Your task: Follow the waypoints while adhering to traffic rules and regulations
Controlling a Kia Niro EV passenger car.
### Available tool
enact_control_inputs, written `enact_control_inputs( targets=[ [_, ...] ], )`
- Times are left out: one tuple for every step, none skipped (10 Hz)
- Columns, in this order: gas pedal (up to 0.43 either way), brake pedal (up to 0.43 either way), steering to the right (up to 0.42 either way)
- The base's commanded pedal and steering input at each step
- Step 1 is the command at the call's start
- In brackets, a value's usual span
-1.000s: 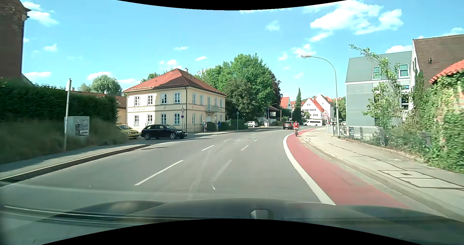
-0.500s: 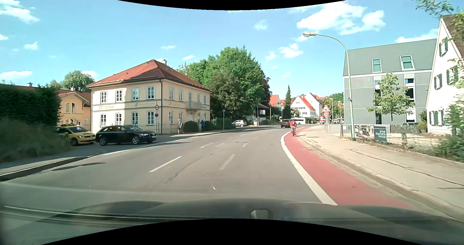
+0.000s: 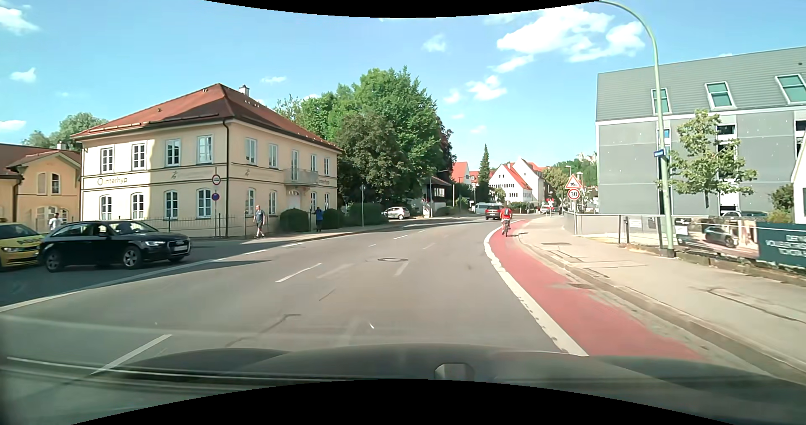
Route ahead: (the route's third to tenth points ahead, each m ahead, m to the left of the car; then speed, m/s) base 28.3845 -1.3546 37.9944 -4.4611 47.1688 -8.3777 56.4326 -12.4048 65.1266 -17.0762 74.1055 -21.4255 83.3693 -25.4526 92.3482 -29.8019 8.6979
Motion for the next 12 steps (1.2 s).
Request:
enact_control_inputs(
  targets=[
    [0.0,0.201,0.043],
    [0.0,0.201,0.043],
    [0.0,0.189,0.041],
    [0.0,0.183,0.04],
    [0.0,0.177,0.039],
    [0.0,0.159,0.039],
    [0.0,0.159,0.038],
    [0.0,0.152,0.037],
    [0.0,0.128,0.038],
    [0.0,0.152,0.041],
    [0.0,0.171,0.045],
    [0.0,0.165,0.047]
  ],
)
